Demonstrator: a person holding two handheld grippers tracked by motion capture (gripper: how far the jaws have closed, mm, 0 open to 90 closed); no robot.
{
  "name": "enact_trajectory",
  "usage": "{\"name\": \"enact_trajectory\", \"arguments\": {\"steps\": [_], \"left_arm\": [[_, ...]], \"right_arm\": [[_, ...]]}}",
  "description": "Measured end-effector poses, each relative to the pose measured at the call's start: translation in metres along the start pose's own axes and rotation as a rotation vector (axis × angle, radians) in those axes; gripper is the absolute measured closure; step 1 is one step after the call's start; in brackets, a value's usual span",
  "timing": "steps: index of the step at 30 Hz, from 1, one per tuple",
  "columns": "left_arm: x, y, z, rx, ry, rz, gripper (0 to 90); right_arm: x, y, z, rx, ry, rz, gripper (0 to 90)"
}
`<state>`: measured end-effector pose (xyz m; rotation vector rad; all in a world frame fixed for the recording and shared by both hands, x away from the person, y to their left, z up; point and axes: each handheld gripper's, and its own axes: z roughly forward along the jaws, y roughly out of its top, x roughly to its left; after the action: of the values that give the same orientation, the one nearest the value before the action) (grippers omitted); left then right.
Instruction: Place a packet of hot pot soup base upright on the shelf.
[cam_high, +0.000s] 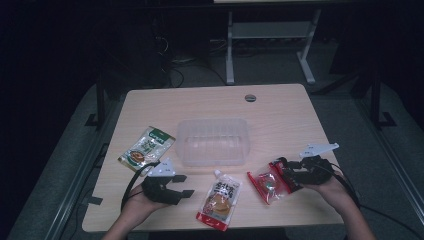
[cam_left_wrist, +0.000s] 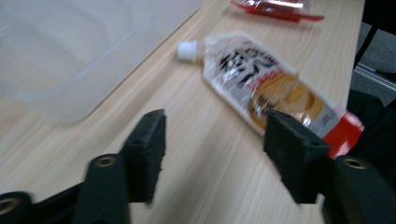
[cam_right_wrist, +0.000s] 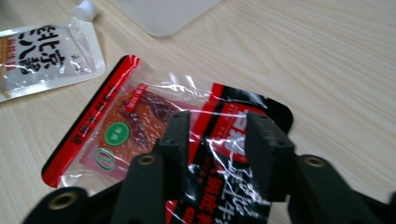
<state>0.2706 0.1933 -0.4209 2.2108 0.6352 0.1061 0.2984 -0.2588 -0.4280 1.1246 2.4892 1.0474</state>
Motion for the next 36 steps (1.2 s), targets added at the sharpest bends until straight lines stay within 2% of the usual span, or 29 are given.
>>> {"name": "enact_trajectory", "arguments": {"steps": [1, 2, 3, 4, 5, 6, 7, 8, 10, 15, 17, 22, 23, 24, 31, 32, 36], "left_arm": [[-0.004, 0.010, 0.007, 0.005, -0.019, 0.011, 52.8], [-0.004, 0.010, 0.007, 0.005, -0.019, 0.011, 58.7], [-0.006, 0.014, 0.010, 0.005, -0.021, 0.016, 58.7], [-0.008, 0.020, 0.015, 0.002, -0.031, 0.036, 62.5], [-0.011, 0.024, 0.019, 0.000, -0.040, 0.044, 72.9], [-0.015, 0.031, 0.027, 0.009, -0.039, 0.063, 77.0], [-0.015, 0.031, 0.027, 0.009, -0.039, 0.063, 81.3], [-0.017, 0.036, 0.032, 0.005, -0.039, 0.080, 81.3], [-0.020, 0.043, 0.040, 0.001, -0.041, 0.095, 89.6], [-0.024, 0.062, 0.060, -0.008, -0.063, 0.124, 89.7], [-0.025, 0.065, 0.064, -0.007, -0.069, 0.126, 89.7], [-0.030, 0.079, 0.087, -0.007, -0.113, 0.131, 89.7], [-0.033, 0.084, 0.096, -0.007, -0.127, 0.135, 89.8], [-0.033, 0.084, 0.096, -0.007, -0.127, 0.135, 89.8], [-0.044, 0.093, 0.128, 0.013, -0.161, 0.157, 89.7], [-0.044, 0.093, 0.128, 0.013, -0.161, 0.157, 89.7], [-0.050, 0.095, 0.145, 0.037, -0.174, 0.173, 89.7]], "right_arm": [[-0.002, -0.001, -0.001, -0.009, -0.011, -0.003, 52.8], [-0.002, -0.001, -0.001, -0.009, -0.011, -0.003, 52.8], [-0.001, -0.001, -0.001, -0.013, -0.020, 0.014, 50.2], [-0.001, -0.001, -0.001, -0.013, -0.022, 0.019, 48.6], [-0.001, -0.001, 0.000, -0.014, -0.036, 0.015, 45.3], [-0.001, -0.001, 0.000, -0.009, -0.040, 0.023, 43.8], [-0.001, -0.001, 0.000, -0.009, -0.040, 0.023, 43.8], [-0.002, -0.002, 0.001, -0.011, -0.045, 0.021, 42.4], [-0.002, -0.003, 0.001, -0.010, -0.055, 0.028, 40.7], [-0.004, -0.007, -0.002, -0.024, -0.072, 0.043, 39.1], [-0.005, -0.008, -0.003, -0.024, -0.070, 0.047, 38.9], [-0.009, -0.009, -0.004, -0.031, -0.087, 0.054, 38.2], [-0.011, -0.010, -0.004, -0.027, -0.087, 0.060, 37.6], [-0.011, -0.010, -0.004, -0.027, -0.087, 0.060, 37.6], [-0.013, -0.011, -0.003, -0.020, -0.088, 0.068, 37.3], [-0.013, -0.011, -0.003, -0.020, -0.088, 0.068, 37.3], [-0.014, -0.012, -0.003, -0.015, -0.088, 0.083, 37.2]]}}
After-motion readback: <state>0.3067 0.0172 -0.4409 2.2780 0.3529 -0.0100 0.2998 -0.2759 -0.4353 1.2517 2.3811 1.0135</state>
